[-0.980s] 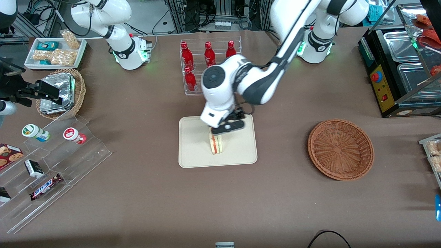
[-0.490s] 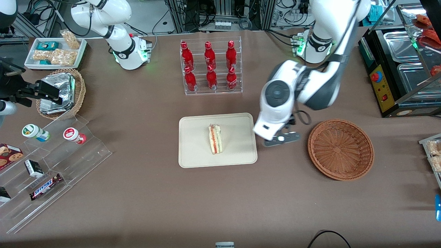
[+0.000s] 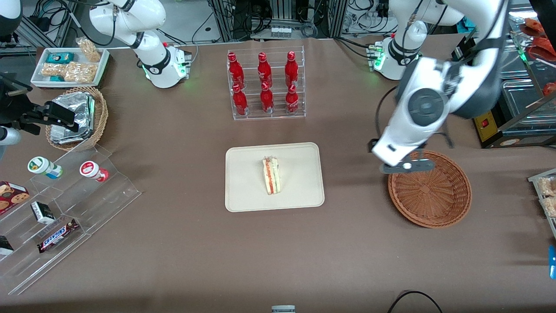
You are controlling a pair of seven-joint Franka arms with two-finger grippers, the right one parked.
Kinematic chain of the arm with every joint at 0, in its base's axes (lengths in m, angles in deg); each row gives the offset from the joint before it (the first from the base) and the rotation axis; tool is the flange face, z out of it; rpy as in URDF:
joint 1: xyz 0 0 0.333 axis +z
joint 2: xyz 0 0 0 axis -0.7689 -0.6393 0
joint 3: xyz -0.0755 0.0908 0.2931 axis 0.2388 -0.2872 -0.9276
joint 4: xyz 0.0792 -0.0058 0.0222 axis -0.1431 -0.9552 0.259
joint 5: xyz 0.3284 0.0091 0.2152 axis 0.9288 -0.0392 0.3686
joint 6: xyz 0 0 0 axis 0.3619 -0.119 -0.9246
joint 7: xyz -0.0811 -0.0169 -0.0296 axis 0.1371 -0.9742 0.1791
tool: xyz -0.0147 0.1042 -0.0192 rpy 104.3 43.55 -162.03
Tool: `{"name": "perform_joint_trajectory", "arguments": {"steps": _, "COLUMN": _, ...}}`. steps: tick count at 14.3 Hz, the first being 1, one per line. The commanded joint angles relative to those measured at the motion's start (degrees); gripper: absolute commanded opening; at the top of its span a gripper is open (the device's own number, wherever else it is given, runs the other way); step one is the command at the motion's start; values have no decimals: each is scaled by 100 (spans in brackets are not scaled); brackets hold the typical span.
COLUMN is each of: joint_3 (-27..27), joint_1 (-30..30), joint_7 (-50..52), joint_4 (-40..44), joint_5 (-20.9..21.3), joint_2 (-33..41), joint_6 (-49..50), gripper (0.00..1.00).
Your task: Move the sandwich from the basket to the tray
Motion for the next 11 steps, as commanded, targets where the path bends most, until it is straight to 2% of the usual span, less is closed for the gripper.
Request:
{"name": "perform_joint_trajectory", "arguments": {"steps": 1, "joint_3": 83, "joint_1": 393, "joint_7": -704, "joint_4": -166, "joint_5": -31, "joint_2": 473, "joint_6": 331, "gripper": 100}}
{"name": "perform_joint_trajectory", "arguments": {"steps": 5, "joint_3": 706, "joint_1": 1587, "joint_7": -1646, "joint_4": 404, "joint_5": -224, "joint_2": 553, "joint_6": 1201, "gripper": 100}}
{"name": "perform_joint_trajectory", "arguments": {"steps": 9, "joint_3": 708, "joint_1": 1844, "joint_7": -1989, "joint_4": 976, "joint_5": -321, "joint_2": 570, "joint_6": 1308, "gripper": 100}}
{"name": "perform_joint_trajectory", "arguments": {"steps": 11, "joint_3": 349, "joint_1": 1801, "joint_7": -2122, "joint_4": 1143, "joint_5": -374, "joint_2": 561, "joint_6": 1247, "gripper": 100}}
